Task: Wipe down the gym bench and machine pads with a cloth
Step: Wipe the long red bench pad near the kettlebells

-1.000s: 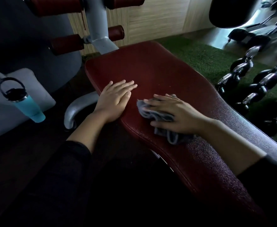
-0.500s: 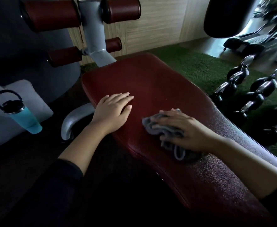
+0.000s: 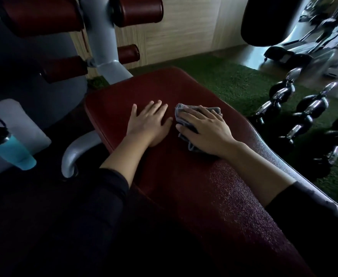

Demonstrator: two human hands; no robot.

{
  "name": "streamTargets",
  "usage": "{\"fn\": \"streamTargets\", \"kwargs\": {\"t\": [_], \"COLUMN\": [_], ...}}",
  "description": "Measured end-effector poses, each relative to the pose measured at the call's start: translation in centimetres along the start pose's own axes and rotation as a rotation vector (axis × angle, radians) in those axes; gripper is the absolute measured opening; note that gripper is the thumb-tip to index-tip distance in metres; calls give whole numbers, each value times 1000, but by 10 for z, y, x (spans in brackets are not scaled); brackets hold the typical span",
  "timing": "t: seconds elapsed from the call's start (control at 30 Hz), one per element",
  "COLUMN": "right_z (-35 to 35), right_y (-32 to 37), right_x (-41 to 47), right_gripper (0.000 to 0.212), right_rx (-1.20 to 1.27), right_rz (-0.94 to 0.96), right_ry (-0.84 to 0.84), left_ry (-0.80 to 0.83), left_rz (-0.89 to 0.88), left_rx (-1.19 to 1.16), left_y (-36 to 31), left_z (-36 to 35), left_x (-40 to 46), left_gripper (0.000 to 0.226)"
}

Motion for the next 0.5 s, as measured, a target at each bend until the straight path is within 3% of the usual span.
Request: {"fn": "streamTargets", "kwargs": {"t": [0.23, 0.5], "right_z": [-8, -5], "right_y": [6, -6], "right_x": [13, 98], "right_gripper": [51, 51], "right_rx": [-53, -49], "right_rz": [64, -16], "right_ry": [-48, -74], "left_ry": [-18, -58], "left_rz": [20, 55], "left_rx": [-20, -39], "left_y": [4, 10], "left_z": [-6, -3], "left_x": [5, 19], "left_gripper": [60, 56]}}
Point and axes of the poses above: each hand's wrist, its own x-axis towards the middle knuckle, its own z-axis out of the back of the hand, y = z × x, the point moved 3 cm from there along x, towards the middle knuckle, and after that the axes turned 11 degrees about -z, right-handed, at the moved point
